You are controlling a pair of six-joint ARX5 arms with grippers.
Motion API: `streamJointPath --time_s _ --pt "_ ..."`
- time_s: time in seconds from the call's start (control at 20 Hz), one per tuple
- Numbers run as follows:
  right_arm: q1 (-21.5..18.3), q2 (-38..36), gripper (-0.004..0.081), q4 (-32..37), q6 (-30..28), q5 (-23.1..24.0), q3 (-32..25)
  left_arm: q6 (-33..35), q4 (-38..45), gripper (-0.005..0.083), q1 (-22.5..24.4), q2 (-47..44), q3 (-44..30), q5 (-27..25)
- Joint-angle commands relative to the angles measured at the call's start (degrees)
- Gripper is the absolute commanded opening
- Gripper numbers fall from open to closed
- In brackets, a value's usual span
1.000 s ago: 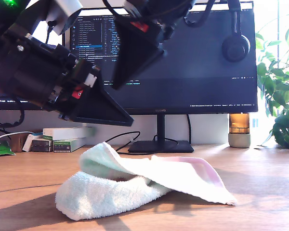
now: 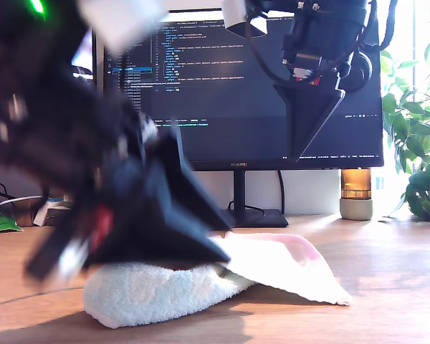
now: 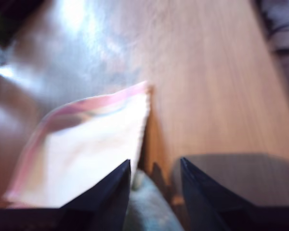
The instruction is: Fold the tea towel to a neat square and place it to the right
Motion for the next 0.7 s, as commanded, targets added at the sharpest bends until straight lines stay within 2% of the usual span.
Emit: streamJointPath --time_s 0.0,0.15,0.5,0.65 --pt "-0.4 -1.4 -0.001 0.0 0.0 0.0 0.4 1.8 3.1 0.0292 -0.7 2.0 0.4 -0.5" --pt "-0.5 -1.4 -0.001 0.0 0.0 0.0 0.4 4.5 5.0 0.0292 -2.1 6.3 1.5 -1.7" --pt "-1.0 -1.4 -0.001 0.0 0.1 -0.1 0.4 9.2 7.9 0.0291 -3.5 14.8 4.8 -10.3" --pt "-1.9 -1.4 -0.001 0.2 0.1 -0.2 0.4 9.3 8.2 0.029 -3.6 16.9 6.4 -10.6"
